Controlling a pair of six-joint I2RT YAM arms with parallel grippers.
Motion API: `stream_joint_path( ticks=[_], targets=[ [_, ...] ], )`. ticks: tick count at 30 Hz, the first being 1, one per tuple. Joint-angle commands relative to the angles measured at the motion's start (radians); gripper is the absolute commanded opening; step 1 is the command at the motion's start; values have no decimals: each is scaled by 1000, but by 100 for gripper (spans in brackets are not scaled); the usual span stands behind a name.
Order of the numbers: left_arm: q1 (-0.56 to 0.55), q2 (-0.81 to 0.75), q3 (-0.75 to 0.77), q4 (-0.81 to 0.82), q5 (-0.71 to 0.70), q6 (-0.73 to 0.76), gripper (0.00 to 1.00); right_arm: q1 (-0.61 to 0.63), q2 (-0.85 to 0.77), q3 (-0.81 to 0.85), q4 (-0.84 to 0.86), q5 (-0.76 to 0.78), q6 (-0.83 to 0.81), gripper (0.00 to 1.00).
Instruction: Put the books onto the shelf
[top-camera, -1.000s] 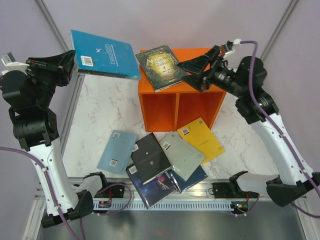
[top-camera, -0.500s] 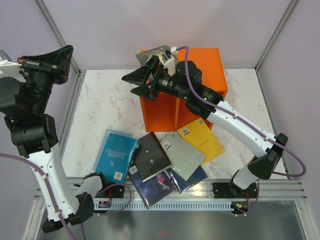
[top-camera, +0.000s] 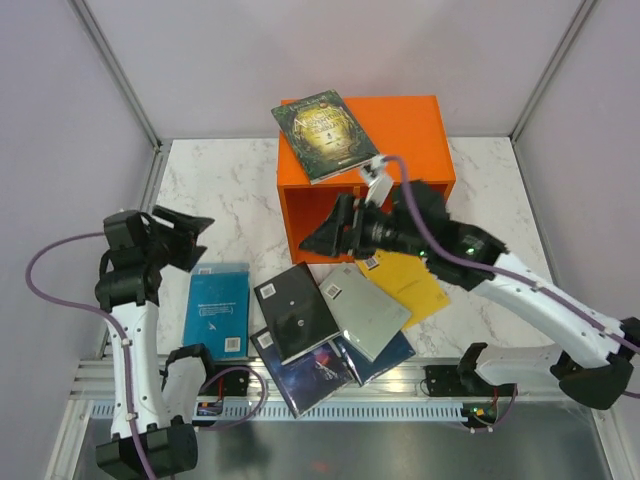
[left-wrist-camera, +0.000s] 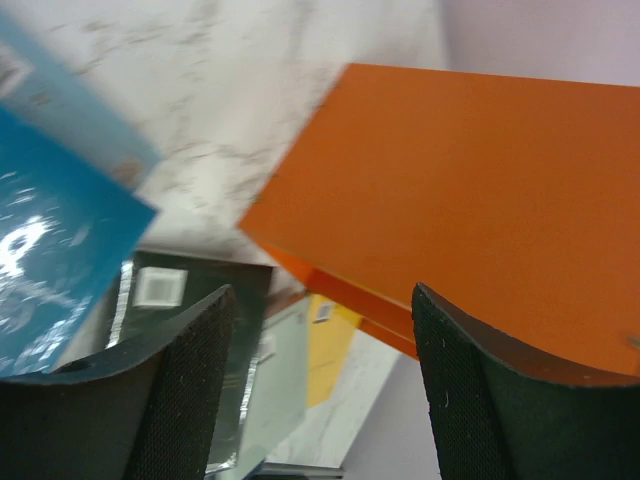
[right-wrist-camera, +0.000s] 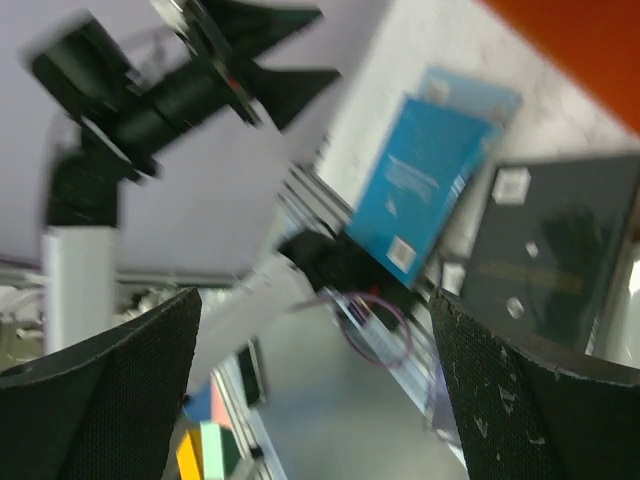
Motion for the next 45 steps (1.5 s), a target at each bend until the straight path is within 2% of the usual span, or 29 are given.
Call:
stream_joint_path(
  ticks=[1,2,7,10,12,17,21,22,26,28,33,39,42,44,45],
  targets=[
    [-1,-36,-107,-111,-145,96,75,105,103,-158,-55,-2,-67,98],
    [-3,-21,-129,-109,-152,103,74,138,135,-184,-44,30,-68,98],
    [-18,34,-224,-77,-78,137,66,134,164,-293,-56,142,-54,98],
    [-69,50,-261,-62,-38,143,64,82,169,-368,-66,173,-64,98],
    [-145,47,-273,-54,-21,142,62,22,181,-415,-53,173,-76,98],
    [-368,-19,-354,-11,-32,48,61,-50,248,-489,111,94,-125,98],
    [-399,-78,-511,33,14,16,60,-48,288,-546,279,-29,-73,98],
    [-400,-103,-532,35,19,20,60,-48,288,-587,365,-79,-55,98],
    [-400,-136,-620,35,22,17,60,-45,281,-676,534,-161,22,98],
    [-403,-122,-644,46,20,4,59,-44,290,-719,608,-190,53,98],
    [-439,43,-643,96,-15,-6,54,-12,319,-785,773,-270,122,98],
    [-558,166,-651,216,-46,-85,53,67,467,-822,908,-291,172,97],
    [-595,188,-658,263,-35,-107,52,77,514,-883,1078,-310,246,90],
    [-598,176,-663,268,-33,-108,52,76,520,-886,1086,-310,259,87],
    [-598,163,-669,270,-30,-113,52,76,517,-882,1085,-312,255,83]
  ],
)
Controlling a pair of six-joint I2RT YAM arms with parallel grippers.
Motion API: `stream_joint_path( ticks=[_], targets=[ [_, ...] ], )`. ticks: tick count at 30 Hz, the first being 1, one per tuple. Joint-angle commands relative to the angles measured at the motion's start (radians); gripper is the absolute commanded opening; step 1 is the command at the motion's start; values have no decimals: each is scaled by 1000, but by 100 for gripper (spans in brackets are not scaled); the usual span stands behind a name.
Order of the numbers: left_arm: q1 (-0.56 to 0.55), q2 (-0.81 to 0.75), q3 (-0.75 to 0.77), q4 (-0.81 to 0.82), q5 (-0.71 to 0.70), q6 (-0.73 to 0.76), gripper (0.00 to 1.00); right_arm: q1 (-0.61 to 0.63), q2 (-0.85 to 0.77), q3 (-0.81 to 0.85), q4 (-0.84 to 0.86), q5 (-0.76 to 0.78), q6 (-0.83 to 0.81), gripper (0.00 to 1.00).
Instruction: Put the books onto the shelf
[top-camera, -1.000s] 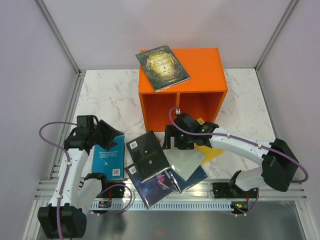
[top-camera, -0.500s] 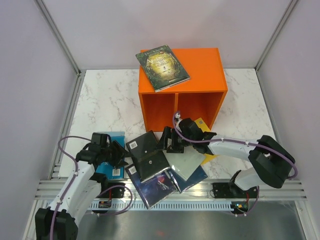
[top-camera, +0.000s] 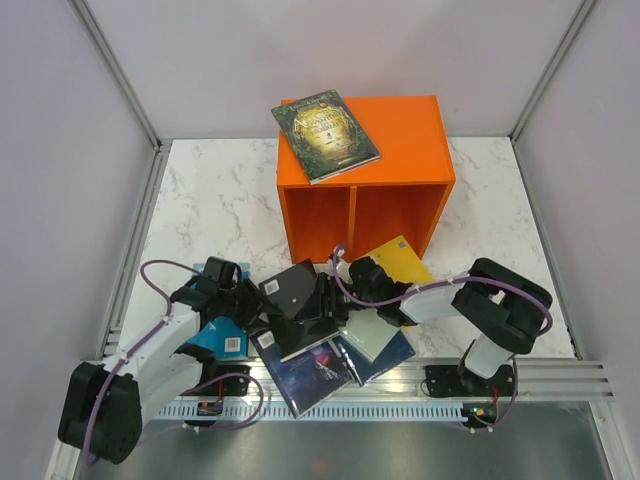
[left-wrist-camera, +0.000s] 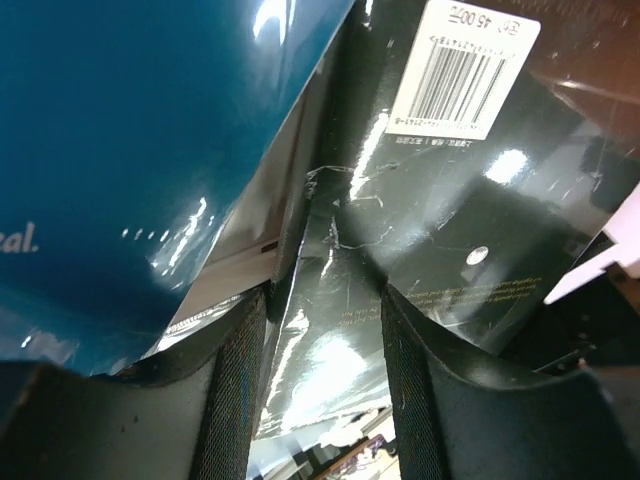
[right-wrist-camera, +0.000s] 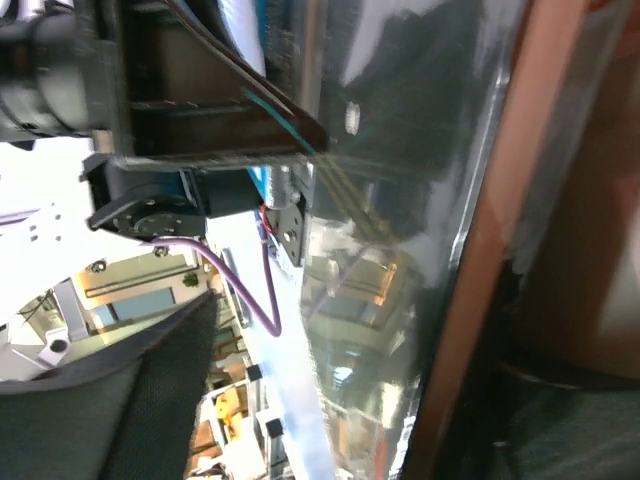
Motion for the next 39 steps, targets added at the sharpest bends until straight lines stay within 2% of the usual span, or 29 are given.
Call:
stream_joint_path(
  ticks=[1,2,3,5,6,7,9,11,15,21,24,25,28,39],
  targets=[
    [-19,-16,-42,51,-49,-53,52,22,52,-48,-1,-16,6,78],
    [-19,-31,-50,50,-49,-54,52,20,42,-45,-15,-12,-5,70],
    [-17,-43,-53,50,-46,-63,52,22,17,-32,-54,-7,-9,53],
    [-17,-83,-38,20,-35,-65,52,23,-15,-15,-105,11,-26,36],
    [-17,-100,-21,-5,-38,-54,52,22,-53,7,-165,17,-49,24],
    [-17,-122,1,-36,-50,-47,53,22,-73,21,-203,28,-64,19],
    [-17,-186,82,-127,-72,-15,58,22,-136,62,-335,40,-119,0],
    [-16,-238,172,-232,-115,16,64,23,-182,93,-421,67,-158,0],
    [-16,-289,317,-387,-179,71,68,23,-337,221,-654,79,-230,0],
    [-16,-381,489,-481,-170,95,75,22,-506,492,-858,71,-262,0],
    [-16,-405,579,-493,-167,88,77,22,-525,641,-935,54,-262,0],
    [-17,-410,602,-487,-153,76,80,22,-525,674,-957,53,-267,0],
    [-16,-396,700,-487,-153,76,80,22,-526,762,-988,50,-252,0],
    [-16,-392,788,-487,-153,76,80,22,-456,960,-986,77,-235,0]
  ],
)
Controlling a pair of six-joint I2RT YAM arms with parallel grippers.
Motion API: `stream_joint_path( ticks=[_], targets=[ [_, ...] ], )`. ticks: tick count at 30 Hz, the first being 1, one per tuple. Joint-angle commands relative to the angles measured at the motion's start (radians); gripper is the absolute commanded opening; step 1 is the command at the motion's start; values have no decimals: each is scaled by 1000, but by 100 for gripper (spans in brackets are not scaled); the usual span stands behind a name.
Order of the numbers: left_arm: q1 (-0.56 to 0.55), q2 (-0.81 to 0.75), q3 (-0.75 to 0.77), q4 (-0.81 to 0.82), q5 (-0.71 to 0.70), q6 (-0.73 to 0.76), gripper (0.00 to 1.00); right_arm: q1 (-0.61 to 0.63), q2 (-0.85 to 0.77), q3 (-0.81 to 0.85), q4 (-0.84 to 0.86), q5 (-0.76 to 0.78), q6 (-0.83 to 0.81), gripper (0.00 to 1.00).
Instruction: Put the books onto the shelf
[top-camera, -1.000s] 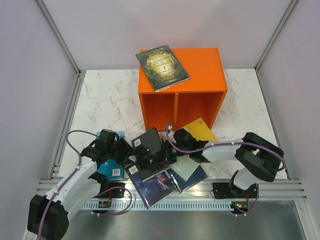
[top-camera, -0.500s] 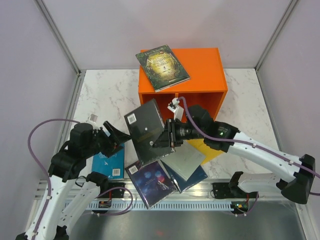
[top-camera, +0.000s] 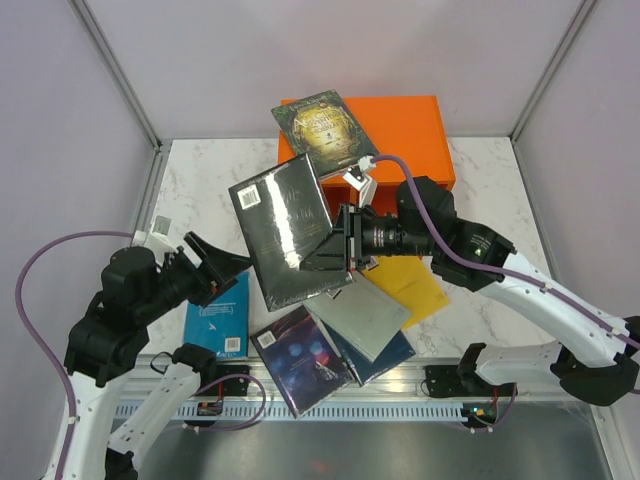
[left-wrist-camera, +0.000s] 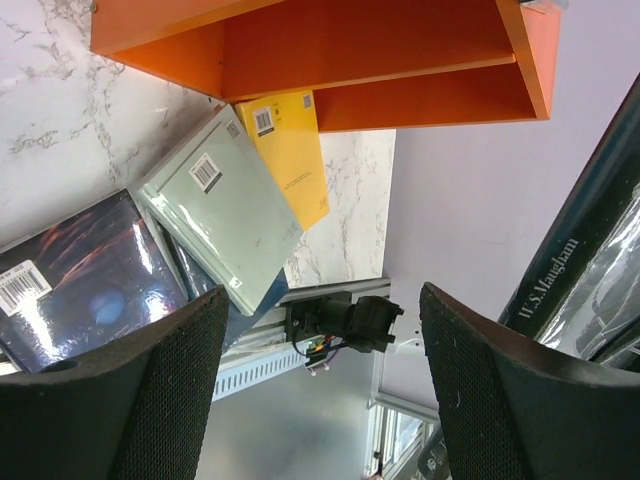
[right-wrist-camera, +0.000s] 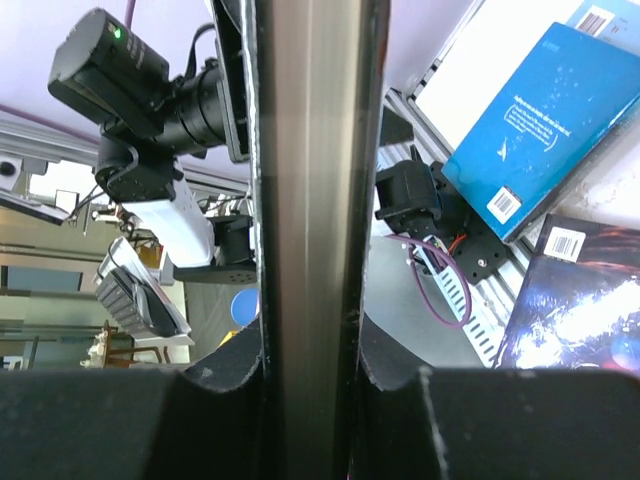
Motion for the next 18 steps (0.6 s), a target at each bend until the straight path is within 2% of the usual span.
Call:
stream_joint_path(
  ticks=[1,5,6,11,18],
  targets=[
    [-3,-4,38,-14,-13,22,80,3,4,95,96,14,3,0],
    [-3,-26,64,-14,-13,22,80,3,7,100,98,49,3,0],
    [-1,-30,72,577,182,-198,84,2,7,100,98,55,3,0],
    [-1,-3,142,601,231,-202,85,3,21,110,101,64,9,0],
    [-1,5,90,617,264,-209,85,2,39,152,130,40,29,0]
  ],
)
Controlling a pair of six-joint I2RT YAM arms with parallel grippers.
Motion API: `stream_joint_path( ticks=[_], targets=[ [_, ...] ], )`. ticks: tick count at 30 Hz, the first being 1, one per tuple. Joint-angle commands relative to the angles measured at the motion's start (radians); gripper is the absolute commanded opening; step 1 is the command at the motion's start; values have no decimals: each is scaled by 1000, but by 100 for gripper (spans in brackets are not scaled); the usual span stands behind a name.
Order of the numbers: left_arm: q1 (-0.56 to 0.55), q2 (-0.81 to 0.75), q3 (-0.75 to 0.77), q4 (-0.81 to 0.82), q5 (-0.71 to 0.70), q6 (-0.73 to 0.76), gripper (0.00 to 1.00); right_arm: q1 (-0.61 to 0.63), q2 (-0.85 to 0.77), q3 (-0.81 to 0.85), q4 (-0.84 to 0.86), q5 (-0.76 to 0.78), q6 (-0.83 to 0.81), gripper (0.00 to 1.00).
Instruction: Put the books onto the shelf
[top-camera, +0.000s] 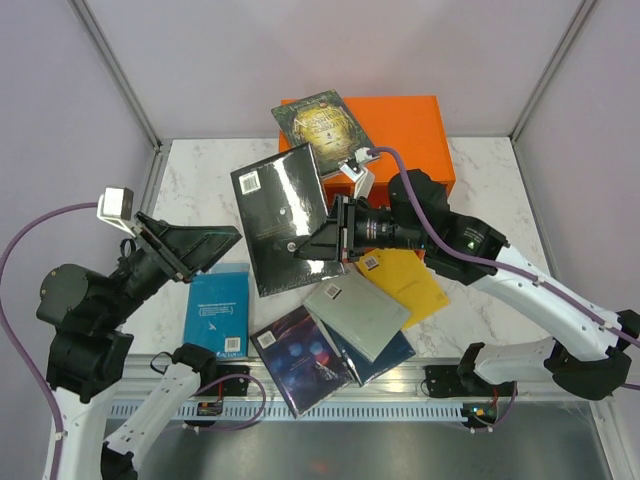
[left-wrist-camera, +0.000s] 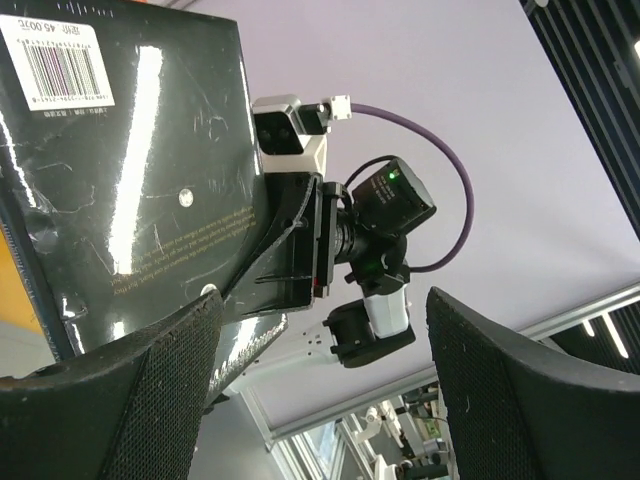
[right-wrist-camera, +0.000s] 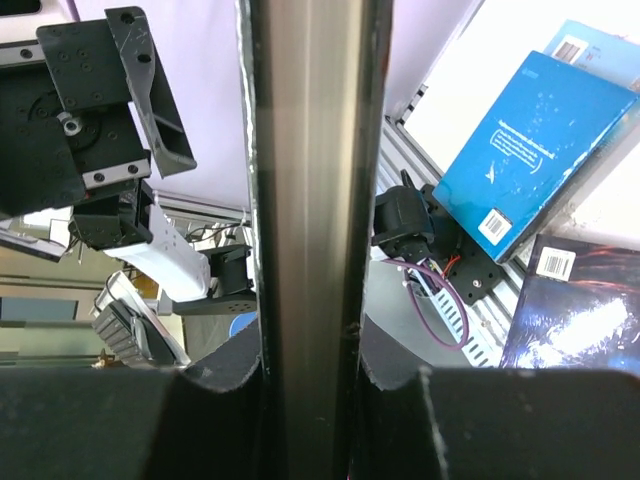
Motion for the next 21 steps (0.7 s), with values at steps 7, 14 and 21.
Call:
stream_joint_path(
  ticks=[7,14,21],
  targets=[
    [0,50,56,-97,40,102,83,4,-14,131,188,-9,44,0],
    [-2,164,259,-446,-82,325,82,4,-28,132,163,-3,42,0],
    [0,153,109,-322,-11,282,81,4,-29,132,171,-7,53,0]
  ],
)
